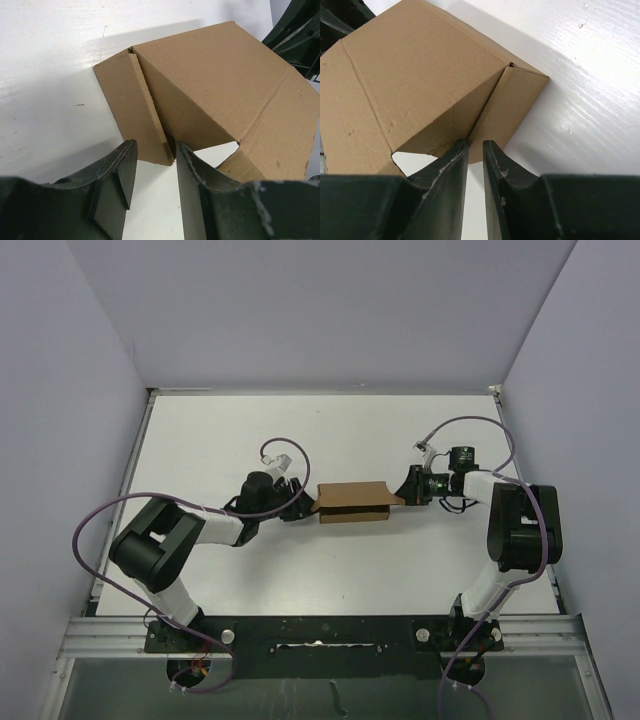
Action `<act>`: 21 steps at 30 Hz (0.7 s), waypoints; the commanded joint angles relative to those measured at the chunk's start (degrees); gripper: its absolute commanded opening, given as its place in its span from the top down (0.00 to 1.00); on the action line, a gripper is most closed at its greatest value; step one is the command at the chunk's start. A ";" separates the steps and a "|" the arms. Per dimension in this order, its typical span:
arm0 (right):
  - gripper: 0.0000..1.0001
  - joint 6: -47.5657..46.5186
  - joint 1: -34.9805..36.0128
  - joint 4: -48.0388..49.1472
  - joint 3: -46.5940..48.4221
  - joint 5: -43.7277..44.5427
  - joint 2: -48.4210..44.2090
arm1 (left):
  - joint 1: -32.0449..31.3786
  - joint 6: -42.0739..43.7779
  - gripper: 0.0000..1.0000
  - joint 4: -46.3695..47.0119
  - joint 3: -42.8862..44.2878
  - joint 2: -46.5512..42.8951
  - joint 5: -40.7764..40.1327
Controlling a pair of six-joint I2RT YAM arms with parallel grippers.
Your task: Fold the paper box
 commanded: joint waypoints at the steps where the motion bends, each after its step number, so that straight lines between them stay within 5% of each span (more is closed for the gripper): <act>1: 0.79 -1.72 0.13 -1.10 1.86 0.76 -1.25 | -0.01 0.74 0.64 1.88 2.53 0.37 0.89; 21: 0.79 -4.11 -1.30 -4.22 3.36 3.54 -3.31 | 1.46 4.35 0.65 -8.11 -0.59 -8.66 -4.98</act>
